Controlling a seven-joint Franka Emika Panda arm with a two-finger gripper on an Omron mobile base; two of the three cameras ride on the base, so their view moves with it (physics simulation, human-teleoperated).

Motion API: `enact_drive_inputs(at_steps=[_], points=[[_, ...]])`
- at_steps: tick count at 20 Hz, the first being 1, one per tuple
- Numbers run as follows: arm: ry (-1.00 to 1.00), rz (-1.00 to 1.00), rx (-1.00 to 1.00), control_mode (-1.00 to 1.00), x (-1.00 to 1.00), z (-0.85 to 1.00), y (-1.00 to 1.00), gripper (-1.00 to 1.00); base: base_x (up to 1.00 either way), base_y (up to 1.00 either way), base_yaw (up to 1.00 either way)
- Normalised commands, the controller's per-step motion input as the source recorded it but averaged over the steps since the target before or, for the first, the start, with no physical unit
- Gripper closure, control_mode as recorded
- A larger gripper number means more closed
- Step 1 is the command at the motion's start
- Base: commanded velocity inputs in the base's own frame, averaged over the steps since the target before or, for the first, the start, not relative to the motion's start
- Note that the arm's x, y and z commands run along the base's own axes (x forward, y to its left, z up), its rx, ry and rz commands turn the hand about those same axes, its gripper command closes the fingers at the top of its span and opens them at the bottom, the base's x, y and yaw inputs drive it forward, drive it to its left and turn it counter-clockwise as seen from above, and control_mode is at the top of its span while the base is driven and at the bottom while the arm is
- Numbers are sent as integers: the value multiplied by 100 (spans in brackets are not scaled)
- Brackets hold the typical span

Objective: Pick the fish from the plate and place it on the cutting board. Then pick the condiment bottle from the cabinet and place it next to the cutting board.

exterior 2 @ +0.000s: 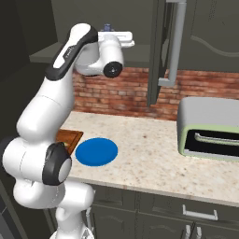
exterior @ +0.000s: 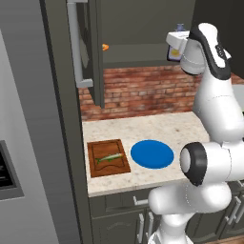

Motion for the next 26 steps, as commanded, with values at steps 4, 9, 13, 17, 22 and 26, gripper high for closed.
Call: enact_drive_inputs(at_steps=[4,9,13,17,22,26], points=[[0,0,0,-100,-36,11,0,100,0,0,0],[0,0,0,-100,-41,6,0,100,0,0,0],[0,0,0,-100,-46,1,0,100,0,0,0],[0,0,0,-100,-46,0,0,100,0,0,0],[0,0,0,-100,-45,0,0,100,0,0,0],[0,0,0,-100,-45,0,0,100,0,0,0]])
